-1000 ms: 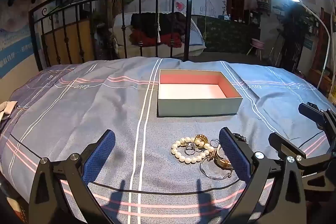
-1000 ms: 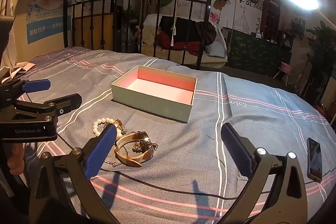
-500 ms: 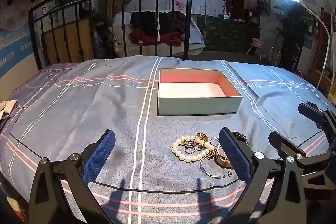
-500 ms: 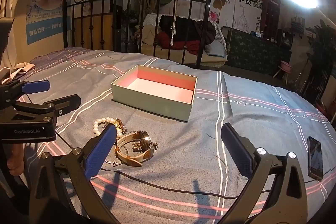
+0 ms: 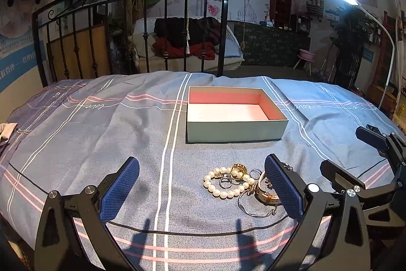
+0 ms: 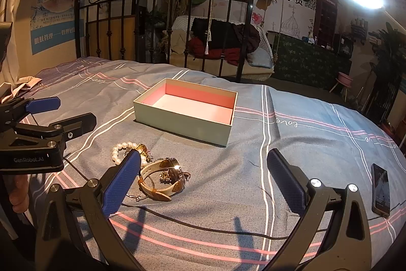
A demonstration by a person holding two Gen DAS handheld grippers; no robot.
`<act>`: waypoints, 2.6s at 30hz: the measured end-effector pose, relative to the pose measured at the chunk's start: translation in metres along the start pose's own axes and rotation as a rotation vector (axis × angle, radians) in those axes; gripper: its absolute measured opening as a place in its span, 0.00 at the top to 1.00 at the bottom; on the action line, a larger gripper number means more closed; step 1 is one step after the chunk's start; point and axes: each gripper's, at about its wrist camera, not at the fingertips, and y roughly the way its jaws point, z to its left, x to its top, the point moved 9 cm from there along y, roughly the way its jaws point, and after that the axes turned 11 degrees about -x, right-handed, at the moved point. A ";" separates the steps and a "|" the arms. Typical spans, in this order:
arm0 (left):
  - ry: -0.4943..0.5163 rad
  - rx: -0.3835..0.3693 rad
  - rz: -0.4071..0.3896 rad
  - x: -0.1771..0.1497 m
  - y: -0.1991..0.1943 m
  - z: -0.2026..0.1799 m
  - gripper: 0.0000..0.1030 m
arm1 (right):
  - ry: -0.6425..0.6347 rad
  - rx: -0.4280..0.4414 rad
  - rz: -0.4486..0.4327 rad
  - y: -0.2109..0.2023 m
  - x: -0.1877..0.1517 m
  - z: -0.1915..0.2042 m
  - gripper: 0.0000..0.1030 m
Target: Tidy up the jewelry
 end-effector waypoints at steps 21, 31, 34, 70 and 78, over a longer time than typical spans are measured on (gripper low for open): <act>0.016 -0.036 -0.014 0.004 -0.001 -0.006 0.06 | 0.005 0.000 0.001 0.001 0.000 -0.001 0.05; 0.026 -0.073 -0.023 0.005 -0.002 -0.012 0.06 | 0.009 0.001 0.000 -0.003 0.001 -0.001 0.05; 0.017 -0.066 -0.040 0.007 -0.004 -0.011 0.06 | 0.009 0.000 -0.001 -0.004 0.002 -0.001 0.05; 0.011 -0.061 0.112 -0.012 0.024 0.011 0.06 | -0.006 0.004 0.127 0.021 -0.008 0.000 0.10; 0.030 -0.044 0.293 -0.033 0.059 0.029 0.23 | -0.002 0.046 0.230 0.045 -0.024 0.007 0.24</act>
